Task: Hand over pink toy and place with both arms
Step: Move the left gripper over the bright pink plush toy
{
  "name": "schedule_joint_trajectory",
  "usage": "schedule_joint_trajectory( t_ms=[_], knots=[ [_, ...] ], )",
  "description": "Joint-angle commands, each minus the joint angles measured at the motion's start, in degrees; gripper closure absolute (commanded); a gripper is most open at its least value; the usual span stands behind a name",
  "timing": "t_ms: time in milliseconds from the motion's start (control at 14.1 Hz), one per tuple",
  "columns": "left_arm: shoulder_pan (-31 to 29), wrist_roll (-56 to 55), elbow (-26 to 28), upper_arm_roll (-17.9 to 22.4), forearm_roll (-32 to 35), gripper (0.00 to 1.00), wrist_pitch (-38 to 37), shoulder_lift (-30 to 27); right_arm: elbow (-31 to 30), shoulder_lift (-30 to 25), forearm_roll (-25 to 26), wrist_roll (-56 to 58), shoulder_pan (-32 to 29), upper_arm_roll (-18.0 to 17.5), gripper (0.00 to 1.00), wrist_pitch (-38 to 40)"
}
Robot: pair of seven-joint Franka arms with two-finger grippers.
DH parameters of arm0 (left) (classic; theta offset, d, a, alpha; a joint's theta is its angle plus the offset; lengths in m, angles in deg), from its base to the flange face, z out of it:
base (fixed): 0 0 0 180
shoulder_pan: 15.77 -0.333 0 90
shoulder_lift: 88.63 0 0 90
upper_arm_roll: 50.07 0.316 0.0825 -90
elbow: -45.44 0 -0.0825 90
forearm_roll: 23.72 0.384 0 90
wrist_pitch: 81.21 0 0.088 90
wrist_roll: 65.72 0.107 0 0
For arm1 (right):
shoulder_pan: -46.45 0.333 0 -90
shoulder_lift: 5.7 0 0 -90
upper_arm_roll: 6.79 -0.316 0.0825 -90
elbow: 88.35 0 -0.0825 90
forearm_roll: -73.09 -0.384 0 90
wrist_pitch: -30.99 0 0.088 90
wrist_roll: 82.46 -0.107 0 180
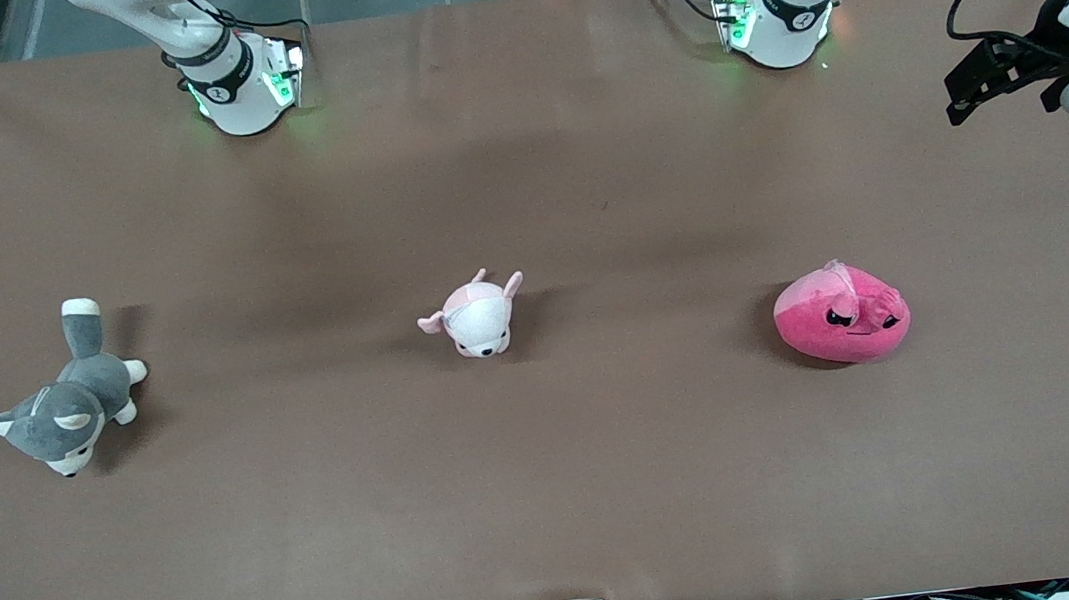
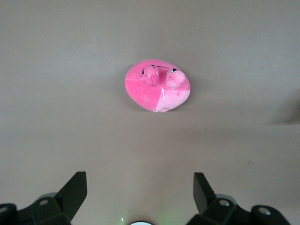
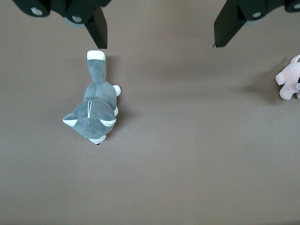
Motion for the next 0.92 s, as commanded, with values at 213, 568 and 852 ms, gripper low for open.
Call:
schedule_joint_trajectory(
  t_ms=[213, 568, 852],
  knots=[
    [-0.2, 0.8, -1.7, 0.0, 0.3, 0.0, -0.4, 1.3, -2.1, -2.0, 1.3, 0.3, 0.3, 0.0, 0.0, -0.1],
    [-0.5, 1.2, -3.0, 0.3, -0.2, 0.0, 2.2, 5.2, -1.9, -1.9, 1.3, 0.4, 0.4, -0.1, 0.0, 1.4],
    [-1.3, 0.8, 0.9, 0.3, 0.1, 0.0, 9.3, 8.1, -1.5, -1.5, 1.3, 0.4, 0.3, 0.0, 0.0, 2.5]
  ],
)
